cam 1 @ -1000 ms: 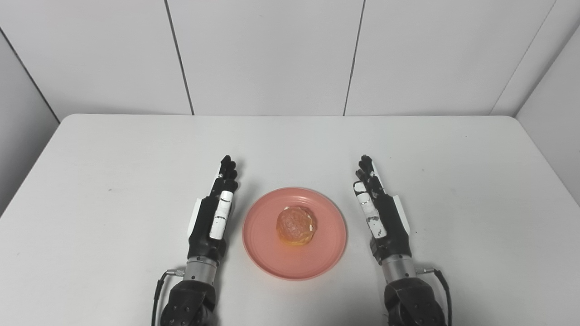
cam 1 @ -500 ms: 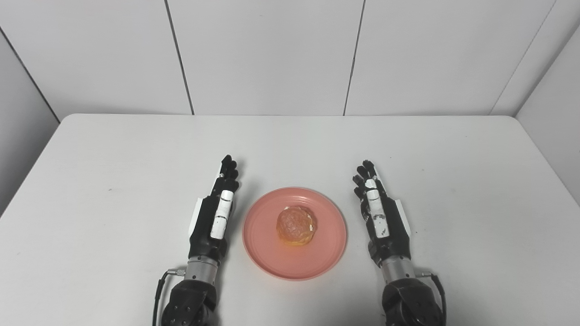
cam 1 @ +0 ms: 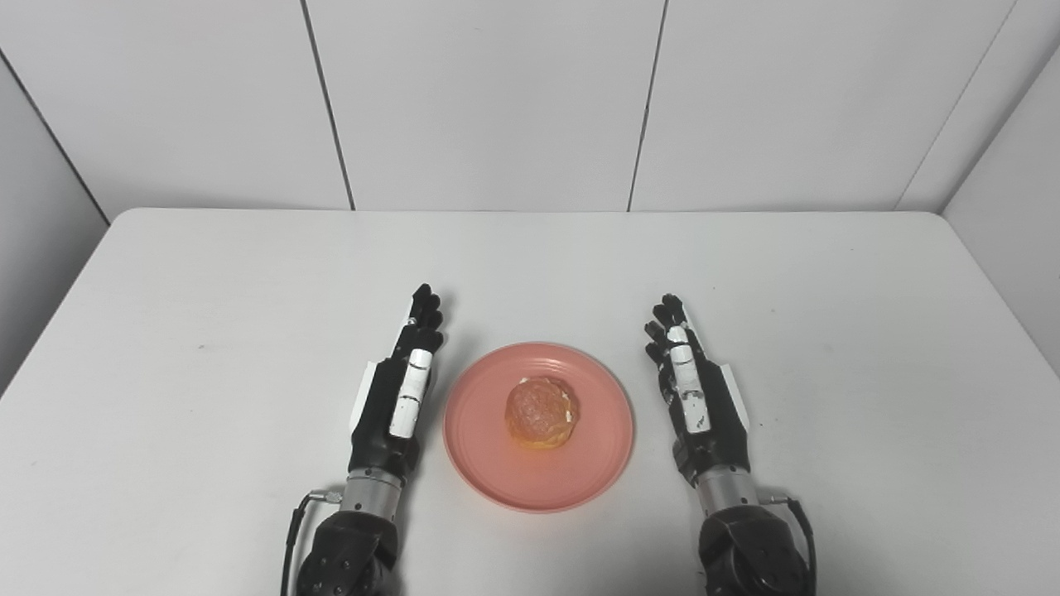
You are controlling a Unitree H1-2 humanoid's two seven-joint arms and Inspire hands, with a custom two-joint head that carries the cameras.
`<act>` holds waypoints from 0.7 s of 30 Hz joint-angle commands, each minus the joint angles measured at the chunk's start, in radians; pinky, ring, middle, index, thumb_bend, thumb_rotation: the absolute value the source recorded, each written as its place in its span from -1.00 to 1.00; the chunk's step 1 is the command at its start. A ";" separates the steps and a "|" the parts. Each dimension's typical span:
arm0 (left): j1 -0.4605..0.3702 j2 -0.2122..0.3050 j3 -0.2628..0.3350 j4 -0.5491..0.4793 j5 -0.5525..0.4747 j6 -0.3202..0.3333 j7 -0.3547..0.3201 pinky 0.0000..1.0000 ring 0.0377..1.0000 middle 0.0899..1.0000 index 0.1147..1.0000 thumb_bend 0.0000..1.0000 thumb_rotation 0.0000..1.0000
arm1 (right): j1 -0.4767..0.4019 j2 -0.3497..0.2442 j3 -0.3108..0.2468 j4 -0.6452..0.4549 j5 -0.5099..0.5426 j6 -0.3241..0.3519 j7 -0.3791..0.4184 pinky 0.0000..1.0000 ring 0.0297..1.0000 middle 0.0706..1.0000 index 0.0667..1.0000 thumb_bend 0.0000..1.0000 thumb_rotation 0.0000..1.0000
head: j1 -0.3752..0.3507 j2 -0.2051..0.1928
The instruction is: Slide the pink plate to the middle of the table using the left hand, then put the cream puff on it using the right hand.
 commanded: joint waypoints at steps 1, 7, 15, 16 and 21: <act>0.035 -0.006 -0.006 0.023 -0.012 -0.002 -0.009 1.00 1.00 1.00 1.00 0.28 0.89 | -0.023 0.001 -0.004 -0.015 0.007 0.014 0.011 1.00 0.94 0.94 0.93 0.14 0.78 | 0.001 0.000; 0.034 -0.005 -0.007 0.021 -0.003 0.005 -0.008 1.00 1.00 1.00 1.00 0.30 0.91 | -0.021 -0.001 -0.002 -0.017 0.003 0.015 0.011 1.00 0.93 0.93 0.92 0.11 0.78 | 0.003 0.000; 0.032 -0.005 -0.002 0.035 -0.007 -0.011 -0.007 1.00 1.00 1.00 1.00 0.30 0.92 | -0.021 -0.003 0.001 -0.014 -0.010 0.014 0.009 0.98 0.91 0.92 0.92 0.13 0.77 | 0.003 0.001; 0.032 -0.005 -0.002 0.030 -0.009 -0.007 -0.009 1.00 1.00 1.00 1.00 0.29 0.91 | -0.021 -0.002 0.001 -0.014 -0.010 0.014 0.009 0.98 0.91 0.92 0.92 0.13 0.77 | 0.003 -0.001; 0.032 -0.005 -0.002 0.018 -0.014 0.017 -0.010 1.00 1.00 1.00 1.00 0.30 0.95 | -0.017 0.000 0.004 -0.017 -0.012 0.015 0.010 0.98 0.91 0.91 0.91 0.11 0.75 | 0.004 0.002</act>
